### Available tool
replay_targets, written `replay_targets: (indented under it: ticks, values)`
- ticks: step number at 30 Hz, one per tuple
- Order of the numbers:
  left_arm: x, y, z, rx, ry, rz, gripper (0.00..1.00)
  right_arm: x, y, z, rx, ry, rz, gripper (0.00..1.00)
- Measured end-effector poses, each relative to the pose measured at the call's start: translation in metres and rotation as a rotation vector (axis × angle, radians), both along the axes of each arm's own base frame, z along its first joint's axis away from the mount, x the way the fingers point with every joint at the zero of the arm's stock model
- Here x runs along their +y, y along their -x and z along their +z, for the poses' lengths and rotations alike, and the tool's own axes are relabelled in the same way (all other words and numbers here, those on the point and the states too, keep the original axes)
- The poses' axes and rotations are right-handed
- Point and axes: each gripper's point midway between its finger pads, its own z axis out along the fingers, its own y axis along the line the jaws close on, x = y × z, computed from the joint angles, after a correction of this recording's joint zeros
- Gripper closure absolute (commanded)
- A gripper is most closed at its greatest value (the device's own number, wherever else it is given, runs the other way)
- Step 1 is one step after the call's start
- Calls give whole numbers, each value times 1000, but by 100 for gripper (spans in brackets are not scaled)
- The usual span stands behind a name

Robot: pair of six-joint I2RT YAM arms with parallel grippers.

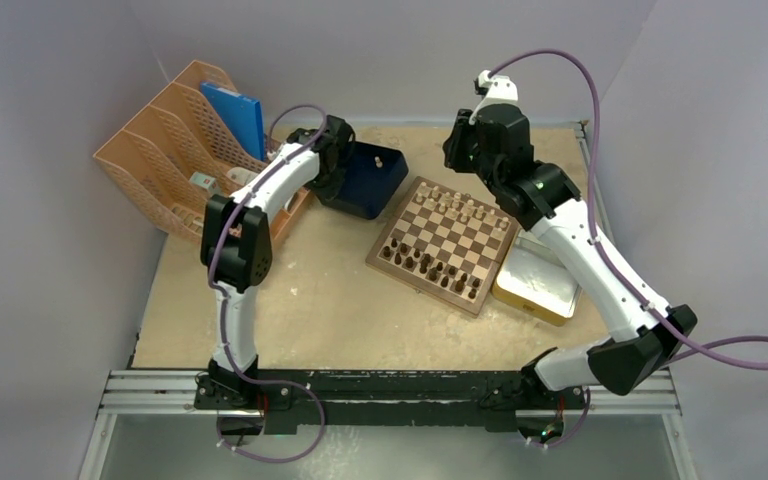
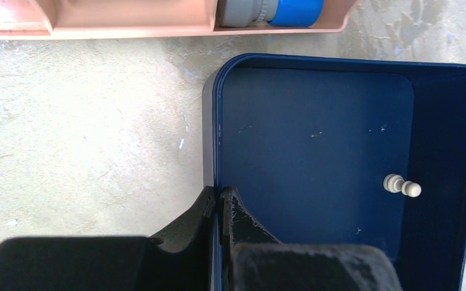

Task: Set up the chess pieces on the board
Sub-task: Place the storage box at the center of the board.

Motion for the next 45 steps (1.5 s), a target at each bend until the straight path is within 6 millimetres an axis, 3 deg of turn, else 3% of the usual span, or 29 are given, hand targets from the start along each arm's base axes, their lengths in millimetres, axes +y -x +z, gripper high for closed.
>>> replay_targets:
  ticks: [16, 25, 32, 35, 39, 45]
  values:
    - [-8, 4, -30, 27, -28, -27, 99, -3, 4, -1, -2, 6, 3, 71]
    - [-26, 4, -33, 35, 46, -73, 67, -3, 4, -5, 4, 12, 5, 71]
    - [-44, 15, -32, 70, 117, -146, 49, 4, 7, -7, 27, -42, 14, 71]
    - [-41, 27, -24, 83, 103, -187, 44, 12, 8, -7, 47, -105, 22, 71]
    - [-28, 49, 9, 57, 62, -286, 40, 28, 1, -14, 92, -202, 11, 72]
    - [-8, 96, 63, -39, 11, -520, 39, 57, -36, -55, 213, -288, -57, 73]
